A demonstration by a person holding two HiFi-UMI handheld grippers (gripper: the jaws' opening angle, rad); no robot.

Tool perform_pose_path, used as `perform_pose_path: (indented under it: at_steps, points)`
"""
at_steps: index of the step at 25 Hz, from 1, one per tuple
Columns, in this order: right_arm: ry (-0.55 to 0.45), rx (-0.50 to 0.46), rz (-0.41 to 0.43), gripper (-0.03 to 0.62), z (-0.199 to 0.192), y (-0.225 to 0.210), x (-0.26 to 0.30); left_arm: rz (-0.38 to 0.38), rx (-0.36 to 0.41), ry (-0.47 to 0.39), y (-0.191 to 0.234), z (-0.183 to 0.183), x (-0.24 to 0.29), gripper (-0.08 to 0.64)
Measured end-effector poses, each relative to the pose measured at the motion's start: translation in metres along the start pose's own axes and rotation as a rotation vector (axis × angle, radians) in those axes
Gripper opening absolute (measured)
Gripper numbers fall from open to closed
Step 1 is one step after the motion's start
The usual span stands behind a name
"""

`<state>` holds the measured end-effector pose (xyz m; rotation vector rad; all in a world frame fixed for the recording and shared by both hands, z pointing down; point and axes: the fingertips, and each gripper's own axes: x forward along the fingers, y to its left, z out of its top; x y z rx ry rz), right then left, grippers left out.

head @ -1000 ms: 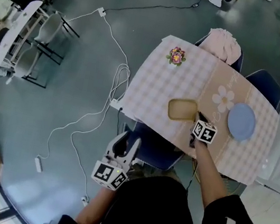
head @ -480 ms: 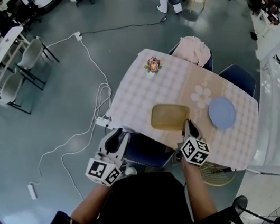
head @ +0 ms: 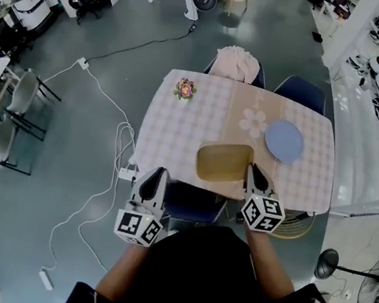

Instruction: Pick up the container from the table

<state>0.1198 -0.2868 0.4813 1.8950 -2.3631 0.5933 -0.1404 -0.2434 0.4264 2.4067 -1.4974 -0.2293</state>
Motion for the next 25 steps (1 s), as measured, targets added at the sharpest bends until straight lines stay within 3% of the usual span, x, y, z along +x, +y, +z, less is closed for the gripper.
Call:
perform_pose_path:
  at_steps: [11, 25]
  points:
    - [-0.017, -0.014, -0.034, 0.012, 0.009, -0.007, -0.011, -0.038, 0.001, 0.014, -0.001, 0.001, 0.019, 0.026]
    - [0.004, -0.019, 0.0, 0.012, 0.004, 0.0, -0.014, -0.049, 0.008, 0.052, 0.001, -0.013, 0.024, 0.025]
